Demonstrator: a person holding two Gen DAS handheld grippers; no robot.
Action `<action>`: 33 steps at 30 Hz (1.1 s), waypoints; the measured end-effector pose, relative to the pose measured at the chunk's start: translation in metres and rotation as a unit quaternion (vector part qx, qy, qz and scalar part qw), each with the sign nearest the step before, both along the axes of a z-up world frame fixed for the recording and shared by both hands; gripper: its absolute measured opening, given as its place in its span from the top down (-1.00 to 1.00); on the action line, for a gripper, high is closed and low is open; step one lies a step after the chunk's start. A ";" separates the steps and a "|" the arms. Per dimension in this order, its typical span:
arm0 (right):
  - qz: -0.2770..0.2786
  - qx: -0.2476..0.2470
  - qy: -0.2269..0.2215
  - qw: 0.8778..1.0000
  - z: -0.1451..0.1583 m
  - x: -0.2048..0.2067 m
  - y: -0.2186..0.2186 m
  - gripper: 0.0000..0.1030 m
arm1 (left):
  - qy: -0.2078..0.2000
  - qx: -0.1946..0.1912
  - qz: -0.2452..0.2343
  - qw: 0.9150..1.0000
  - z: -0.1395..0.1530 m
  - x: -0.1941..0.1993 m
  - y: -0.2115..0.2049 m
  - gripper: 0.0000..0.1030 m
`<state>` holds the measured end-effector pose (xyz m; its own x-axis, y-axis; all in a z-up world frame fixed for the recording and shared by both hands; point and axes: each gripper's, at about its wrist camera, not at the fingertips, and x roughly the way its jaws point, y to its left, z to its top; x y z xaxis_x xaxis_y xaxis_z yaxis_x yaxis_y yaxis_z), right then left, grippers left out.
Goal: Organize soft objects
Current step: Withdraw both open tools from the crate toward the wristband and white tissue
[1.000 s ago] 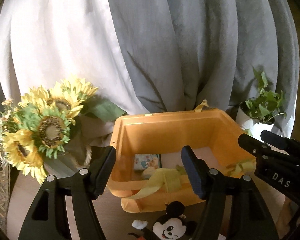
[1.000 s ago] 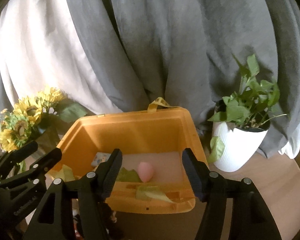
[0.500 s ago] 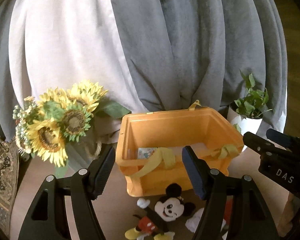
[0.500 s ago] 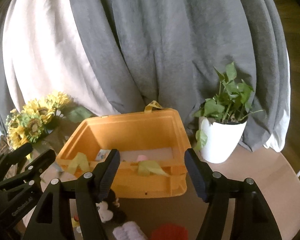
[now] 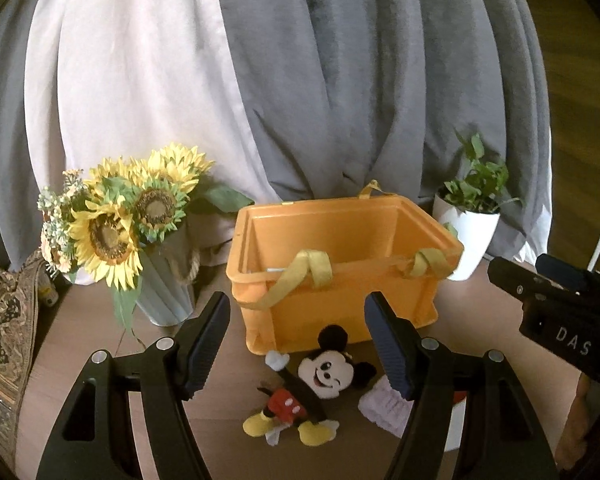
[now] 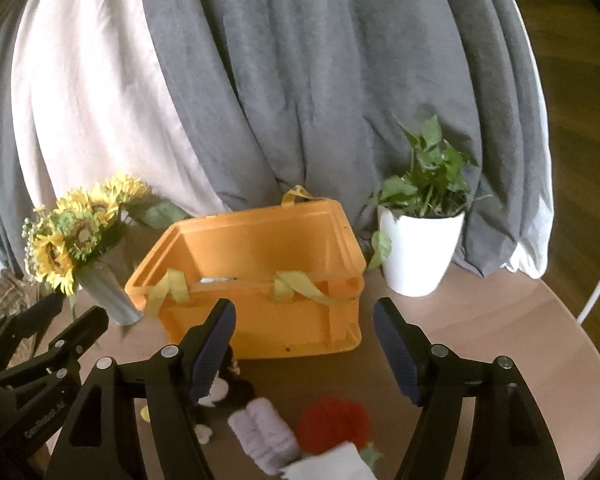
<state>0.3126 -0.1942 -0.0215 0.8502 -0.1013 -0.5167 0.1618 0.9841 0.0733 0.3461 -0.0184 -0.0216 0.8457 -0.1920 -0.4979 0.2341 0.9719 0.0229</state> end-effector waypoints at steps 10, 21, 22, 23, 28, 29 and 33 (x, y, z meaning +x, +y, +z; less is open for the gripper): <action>-0.030 -0.015 0.003 0.999 -0.012 -0.027 0.007 -0.45 | 0.010 0.008 -0.035 0.999 -0.020 -0.014 0.003 -0.37; -0.062 -0.022 0.024 0.998 -0.034 -0.052 0.013 -0.50 | 0.034 0.033 -0.114 0.992 -0.049 -0.021 -0.008 -0.37; -0.067 -0.021 0.028 0.997 -0.036 -0.054 0.013 -0.50 | 0.035 0.034 -0.120 0.992 -0.051 -0.021 -0.009 -0.37; -0.070 -0.020 0.032 0.997 -0.039 -0.056 0.013 -0.50 | 0.038 0.036 -0.127 0.991 -0.054 -0.021 -0.011 -0.37; -0.092 -0.010 0.056 0.994 -0.053 -0.065 0.009 -0.50 | 0.048 0.044 -0.159 0.985 -0.065 -0.023 -0.019 -0.37; -0.096 -0.008 0.059 0.994 -0.055 -0.066 0.009 -0.50 | 0.050 0.045 -0.163 0.984 -0.067 -0.023 -0.020 -0.37; -0.109 0.006 0.076 0.991 -0.068 -0.072 0.006 -0.50 | 0.059 0.048 -0.183 0.980 -0.076 -0.022 -0.026 -0.37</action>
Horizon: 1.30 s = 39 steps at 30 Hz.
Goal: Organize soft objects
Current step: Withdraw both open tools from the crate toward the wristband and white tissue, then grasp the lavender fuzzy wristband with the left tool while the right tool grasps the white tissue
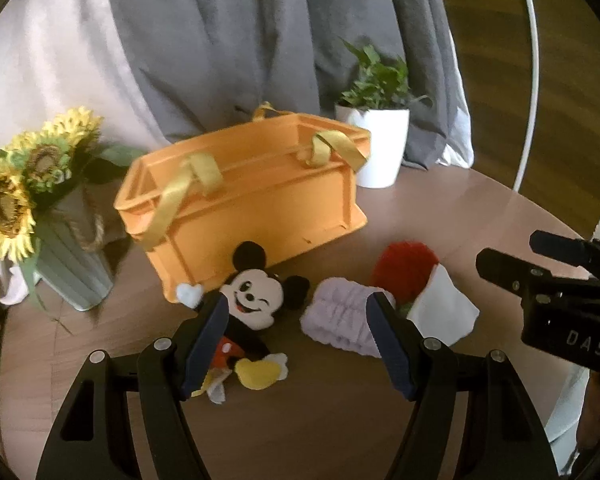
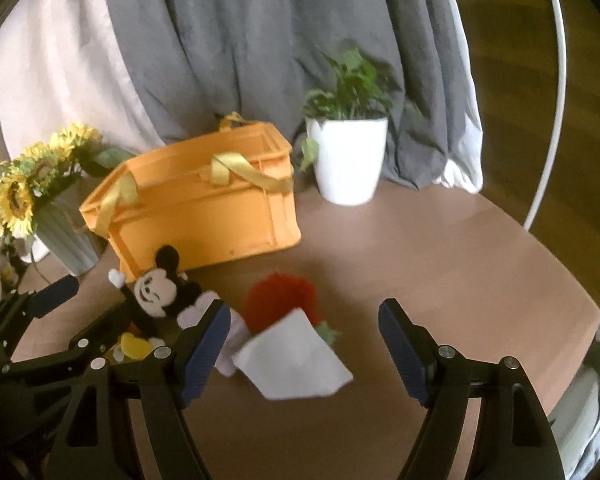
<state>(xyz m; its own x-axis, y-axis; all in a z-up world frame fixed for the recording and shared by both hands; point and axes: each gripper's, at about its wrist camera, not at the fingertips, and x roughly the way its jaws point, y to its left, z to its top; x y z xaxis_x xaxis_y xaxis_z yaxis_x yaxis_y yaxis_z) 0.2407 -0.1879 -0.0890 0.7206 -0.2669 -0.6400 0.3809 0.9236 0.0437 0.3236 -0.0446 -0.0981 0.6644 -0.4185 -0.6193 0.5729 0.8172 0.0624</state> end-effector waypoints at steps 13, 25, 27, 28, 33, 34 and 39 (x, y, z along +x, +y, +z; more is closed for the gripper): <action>-0.025 0.040 0.037 0.998 -0.041 0.001 0.000 -0.50 | 0.020 0.018 -0.054 0.998 -0.027 0.016 -0.018 -0.37; -0.021 0.039 0.074 0.996 -0.073 0.007 0.004 -0.50 | 0.034 0.036 -0.076 0.996 -0.052 0.031 -0.034 -0.37; -0.022 0.036 0.073 0.996 -0.075 0.008 0.003 -0.50 | 0.036 0.042 -0.080 0.995 -0.056 0.032 -0.037 -0.37; -0.023 0.035 0.072 0.997 -0.077 0.008 0.003 -0.50 | 0.037 0.045 -0.082 0.995 -0.057 0.033 -0.038 -0.37; -0.026 0.044 0.074 0.996 -0.084 0.011 -0.003 -0.50 | 0.038 0.055 -0.094 0.993 -0.062 0.035 -0.044 -0.37; -0.027 0.045 0.074 0.996 -0.085 0.011 -0.004 -0.50 | 0.039 0.057 -0.095 0.993 -0.063 0.035 -0.046 -0.37; -0.029 0.048 0.070 0.996 -0.087 0.011 -0.007 -0.46 | 0.042 0.068 -0.108 0.991 -0.066 0.037 -0.052 -0.37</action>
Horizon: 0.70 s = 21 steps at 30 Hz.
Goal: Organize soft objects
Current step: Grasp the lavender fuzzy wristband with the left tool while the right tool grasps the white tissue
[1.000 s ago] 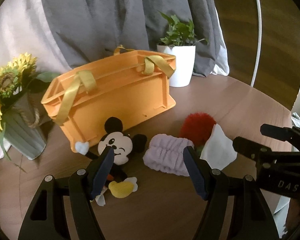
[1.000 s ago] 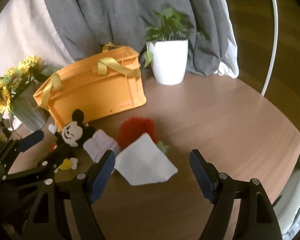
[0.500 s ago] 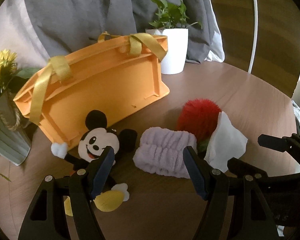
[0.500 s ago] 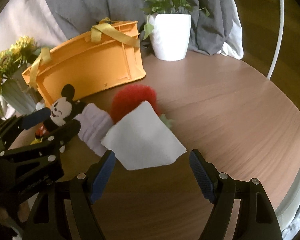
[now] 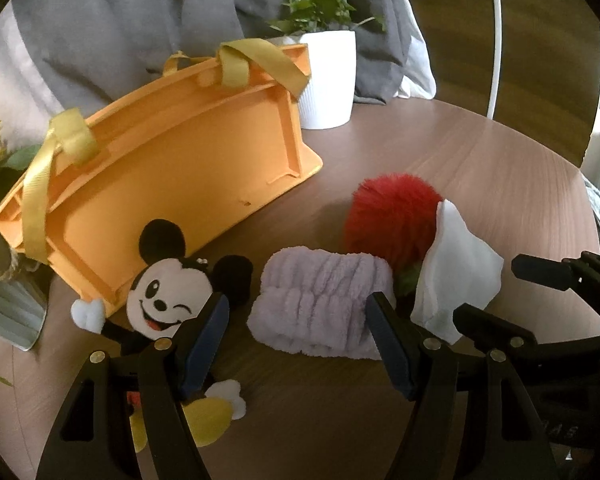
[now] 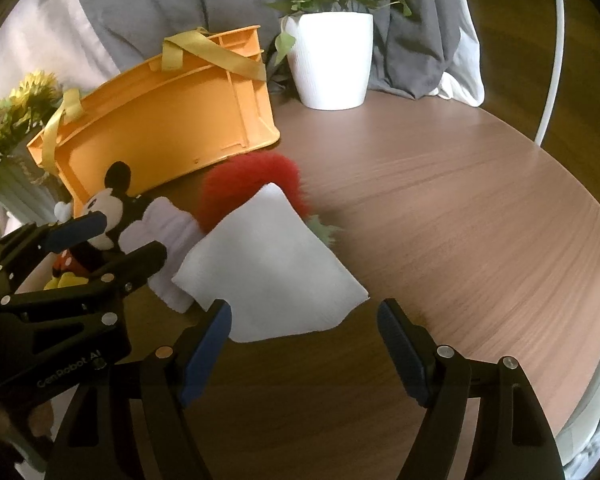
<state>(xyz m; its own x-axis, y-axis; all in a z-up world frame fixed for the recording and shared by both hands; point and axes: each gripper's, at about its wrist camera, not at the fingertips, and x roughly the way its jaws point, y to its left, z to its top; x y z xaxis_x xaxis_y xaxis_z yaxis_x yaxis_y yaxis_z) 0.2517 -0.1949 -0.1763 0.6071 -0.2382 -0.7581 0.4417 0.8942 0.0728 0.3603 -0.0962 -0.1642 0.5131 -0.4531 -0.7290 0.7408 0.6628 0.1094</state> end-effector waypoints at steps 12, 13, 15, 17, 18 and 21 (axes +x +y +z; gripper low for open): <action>0.017 0.003 -0.005 1.000 -0.002 0.002 0.001 0.07 | 0.030 -0.003 -0.001 1.000 -0.008 0.000 -0.006 -0.03; 0.018 0.002 -0.005 1.000 -0.002 0.002 0.002 0.16 | 0.030 -0.003 -0.001 1.000 -0.009 0.000 -0.007 0.00; 0.023 0.003 -0.004 1.000 -0.003 0.002 0.001 0.25 | 0.030 -0.004 0.002 1.000 -0.009 -0.001 -0.007 0.04; 0.025 0.010 0.000 1.000 -0.005 0.003 -0.001 0.49 | 0.031 -0.004 0.004 0.999 -0.008 -0.001 -0.007 0.11; 0.025 0.015 0.001 1.000 -0.006 0.003 -0.002 0.55 | 0.031 -0.005 0.006 0.999 -0.008 -0.002 -0.006 0.18; 0.026 0.020 -0.002 0.999 -0.004 0.001 -0.003 0.69 | 0.027 -0.006 0.008 1.000 -0.006 -0.005 -0.006 0.32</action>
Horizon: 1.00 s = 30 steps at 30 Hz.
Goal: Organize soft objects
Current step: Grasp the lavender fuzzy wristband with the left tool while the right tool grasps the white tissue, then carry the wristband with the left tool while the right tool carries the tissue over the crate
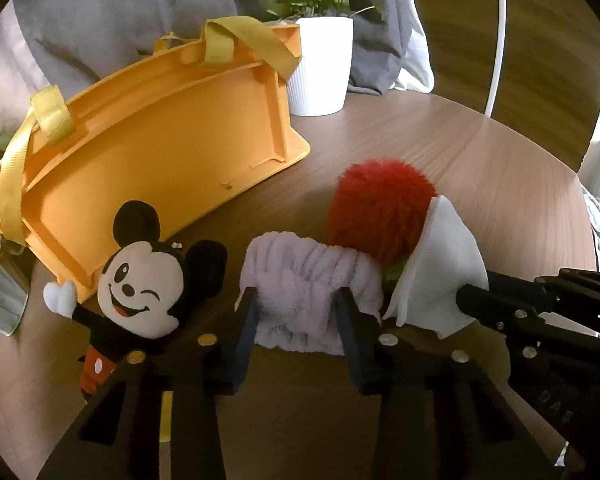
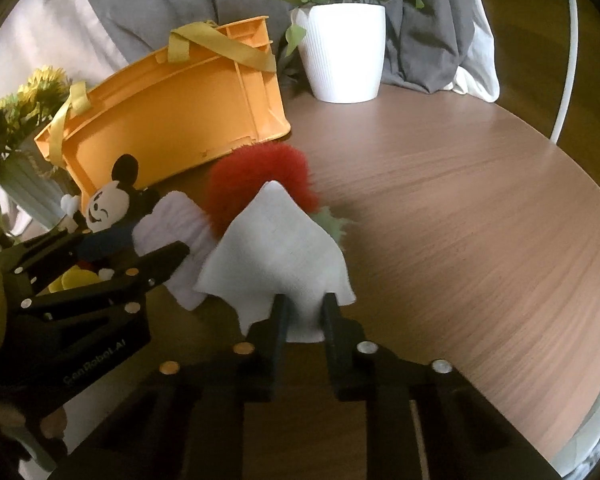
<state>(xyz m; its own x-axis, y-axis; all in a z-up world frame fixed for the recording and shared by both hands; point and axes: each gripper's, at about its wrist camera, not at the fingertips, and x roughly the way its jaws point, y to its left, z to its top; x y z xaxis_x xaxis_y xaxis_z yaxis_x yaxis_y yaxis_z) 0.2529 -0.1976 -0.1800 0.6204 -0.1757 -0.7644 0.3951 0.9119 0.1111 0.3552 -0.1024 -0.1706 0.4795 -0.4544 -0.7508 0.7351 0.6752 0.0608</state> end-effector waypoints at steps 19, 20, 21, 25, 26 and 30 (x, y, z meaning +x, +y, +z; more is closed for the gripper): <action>0.018 -0.009 -0.017 1.000 0.033 -0.024 0.003 0.75 | -0.003 -0.023 0.045 0.999 0.019 -0.029 0.010 0.85; 0.018 -0.007 -0.018 1.000 0.035 -0.026 0.002 0.75 | -0.007 -0.024 0.047 0.999 0.021 -0.031 0.010 0.85; 0.018 -0.008 -0.019 1.000 0.037 -0.028 0.002 0.75 | -0.011 -0.025 0.049 0.998 0.024 -0.033 0.011 0.86; 0.016 -0.013 -0.031 0.999 0.047 -0.034 0.000 0.75 | -0.014 -0.039 0.059 0.997 0.036 -0.040 0.014 0.86; 0.016 -0.015 -0.036 0.999 0.051 -0.035 -0.001 0.75 | -0.016 -0.042 0.061 0.997 0.039 -0.042 0.015 0.86; 0.015 -0.022 -0.051 0.998 0.063 -0.040 -0.002 0.75 | -0.025 -0.054 0.068 0.996 0.052 -0.045 0.018 0.86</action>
<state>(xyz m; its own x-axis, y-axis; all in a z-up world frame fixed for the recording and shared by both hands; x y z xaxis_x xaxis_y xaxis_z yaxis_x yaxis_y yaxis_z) 0.2133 -0.1995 -0.1167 0.7004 -0.1881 -0.6885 0.3560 0.9281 0.1087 0.3099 -0.0844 -0.1186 0.5782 -0.4593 -0.6743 0.6336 0.7735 0.0163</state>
